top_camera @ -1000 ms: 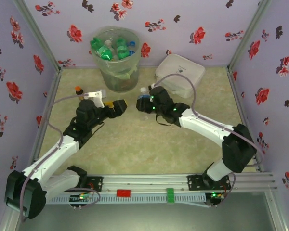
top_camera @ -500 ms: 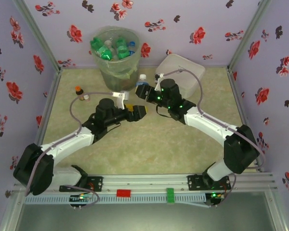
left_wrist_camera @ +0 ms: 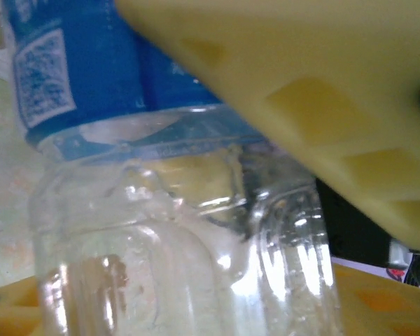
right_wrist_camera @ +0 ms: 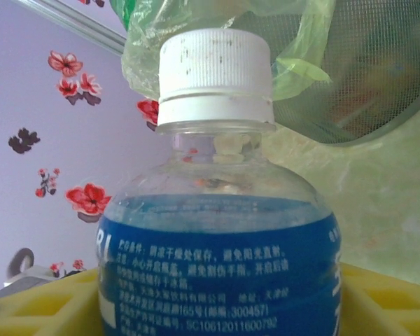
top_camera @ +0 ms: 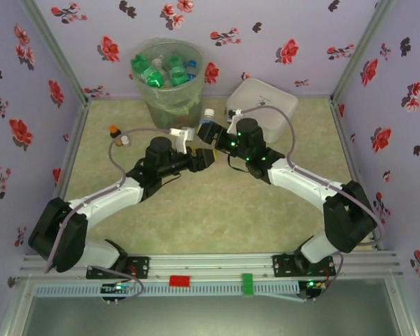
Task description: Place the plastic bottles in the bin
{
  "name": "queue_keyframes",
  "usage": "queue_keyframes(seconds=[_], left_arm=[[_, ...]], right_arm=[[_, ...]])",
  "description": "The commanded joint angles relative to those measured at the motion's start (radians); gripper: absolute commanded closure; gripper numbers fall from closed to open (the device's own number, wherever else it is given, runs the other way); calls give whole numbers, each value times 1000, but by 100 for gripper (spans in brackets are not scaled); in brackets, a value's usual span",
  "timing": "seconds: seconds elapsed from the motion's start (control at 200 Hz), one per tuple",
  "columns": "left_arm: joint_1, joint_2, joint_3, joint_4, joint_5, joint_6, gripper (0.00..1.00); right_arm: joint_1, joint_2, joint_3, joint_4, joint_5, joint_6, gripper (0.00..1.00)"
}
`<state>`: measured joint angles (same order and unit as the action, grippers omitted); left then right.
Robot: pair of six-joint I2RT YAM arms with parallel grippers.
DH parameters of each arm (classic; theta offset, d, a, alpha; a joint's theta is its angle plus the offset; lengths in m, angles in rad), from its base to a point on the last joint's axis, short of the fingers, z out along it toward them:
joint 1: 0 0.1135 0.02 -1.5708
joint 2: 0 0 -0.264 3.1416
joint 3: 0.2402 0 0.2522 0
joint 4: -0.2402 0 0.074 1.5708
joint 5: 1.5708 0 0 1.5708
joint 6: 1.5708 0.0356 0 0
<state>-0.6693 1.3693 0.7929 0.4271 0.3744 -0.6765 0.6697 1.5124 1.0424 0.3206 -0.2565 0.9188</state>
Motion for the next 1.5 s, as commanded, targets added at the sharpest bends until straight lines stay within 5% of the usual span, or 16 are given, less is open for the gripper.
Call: queue_keyframes(seconds=[0.0,0.075,0.33,0.55,0.795,1.11,1.495], left_arm=[[11,7,49,-1,-9,19,46],[18,4,73,-36,-13,35,47],[88,26,281,-281,-82,158,49],[181,158,662,-545,-125,271,51],[279,480,1176,-832,-146,295,50],[297,923,1871,-1261,-164,353,46],[303,933,1835,-1299,-227,343,38]], right_arm=[[1,-42,-21,55,-18,7,19],[-16,-59,-22,37,4,-12,1],[-92,-210,-55,-182,194,-171,0],[-97,-366,-131,-311,391,-309,1],[-98,-455,-174,-446,465,-376,0],[-98,-543,-297,-470,540,-362,0],[-98,-488,-278,-470,558,-406,0]])
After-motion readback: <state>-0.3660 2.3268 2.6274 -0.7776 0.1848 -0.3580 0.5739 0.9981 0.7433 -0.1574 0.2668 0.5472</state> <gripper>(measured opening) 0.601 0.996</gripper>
